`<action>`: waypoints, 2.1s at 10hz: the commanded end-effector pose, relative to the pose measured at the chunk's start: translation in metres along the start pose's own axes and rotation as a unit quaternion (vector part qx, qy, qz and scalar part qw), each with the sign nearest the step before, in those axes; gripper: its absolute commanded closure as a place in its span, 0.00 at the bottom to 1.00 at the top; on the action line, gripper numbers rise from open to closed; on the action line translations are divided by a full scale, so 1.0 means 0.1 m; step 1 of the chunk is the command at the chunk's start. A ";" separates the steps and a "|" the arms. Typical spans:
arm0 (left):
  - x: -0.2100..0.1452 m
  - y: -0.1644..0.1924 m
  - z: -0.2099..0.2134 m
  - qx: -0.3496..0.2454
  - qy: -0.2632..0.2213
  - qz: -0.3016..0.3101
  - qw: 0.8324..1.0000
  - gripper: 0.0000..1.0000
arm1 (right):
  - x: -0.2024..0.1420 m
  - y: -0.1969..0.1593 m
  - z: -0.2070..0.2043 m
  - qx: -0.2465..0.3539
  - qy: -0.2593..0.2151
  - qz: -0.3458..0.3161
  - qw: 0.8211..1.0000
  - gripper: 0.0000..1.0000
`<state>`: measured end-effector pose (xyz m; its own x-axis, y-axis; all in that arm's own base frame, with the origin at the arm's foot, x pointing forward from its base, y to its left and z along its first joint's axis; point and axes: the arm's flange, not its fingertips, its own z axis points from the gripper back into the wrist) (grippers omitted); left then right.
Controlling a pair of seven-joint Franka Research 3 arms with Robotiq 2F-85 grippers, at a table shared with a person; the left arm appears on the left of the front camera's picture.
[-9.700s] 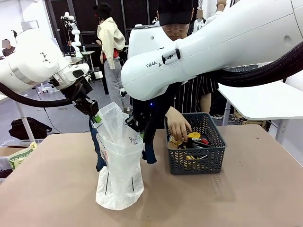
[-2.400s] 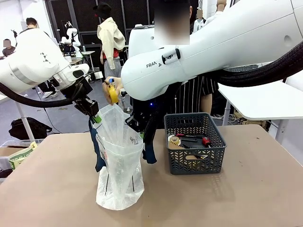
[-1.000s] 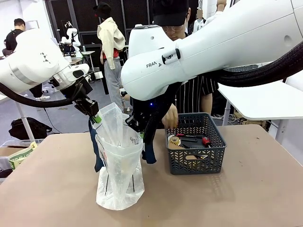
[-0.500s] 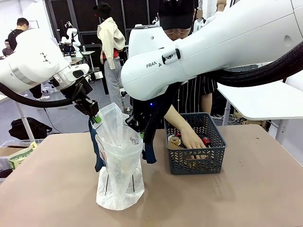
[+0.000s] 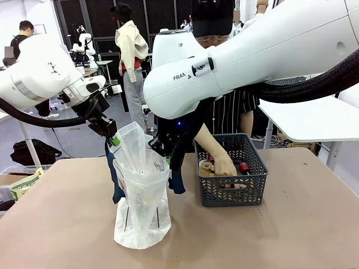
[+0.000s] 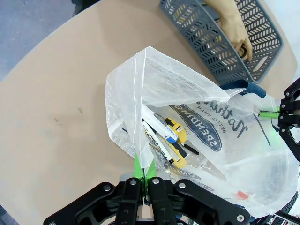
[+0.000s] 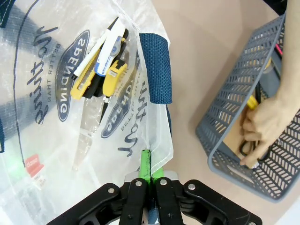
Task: Transfer purchased items from the store into the shopping bag.
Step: Move the Reusable shopping bag to the right side of the table.
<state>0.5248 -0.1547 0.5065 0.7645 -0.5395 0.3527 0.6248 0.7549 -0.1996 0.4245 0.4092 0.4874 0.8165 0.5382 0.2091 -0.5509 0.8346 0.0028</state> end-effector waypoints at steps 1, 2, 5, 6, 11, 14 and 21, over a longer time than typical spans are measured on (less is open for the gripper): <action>0.00 0.01 0.02 0.002 -0.004 -0.003 1.000 1.00 | 0.00 0.00 0.00 0.000 -0.001 0.000 1.000 1.00; 0.00 0.01 0.02 0.002 -0.004 -0.003 1.000 1.00 | 0.00 0.00 0.00 0.000 -0.001 0.000 1.000 1.00; 0.00 0.01 0.02 0.002 -0.004 -0.003 1.000 1.00 | 0.00 0.00 0.00 0.000 -0.001 0.000 1.000 1.00; 0.00 0.01 0.02 0.002 -0.004 -0.003 1.000 1.00 | 0.00 0.00 0.00 0.000 -0.001 0.000 1.000 1.00; 0.00 0.01 0.02 0.002 -0.004 -0.003 1.000 1.00 | 0.00 0.00 0.00 0.000 -0.001 0.000 1.000 1.00; 0.00 0.01 0.02 0.002 -0.004 -0.003 1.000 1.00 | 0.00 0.00 0.00 0.000 -0.001 0.000 1.000 1.00; 0.00 0.01 0.02 0.002 -0.004 -0.003 1.000 1.00 | 0.00 0.00 0.00 0.000 -0.001 0.000 1.000 1.00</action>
<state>0.5248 -0.1547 0.5065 0.7645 -0.5395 0.3527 0.6248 0.7549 -0.1996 0.4245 0.4092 0.4874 0.8165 0.5382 0.2091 -0.5509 0.8346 0.0028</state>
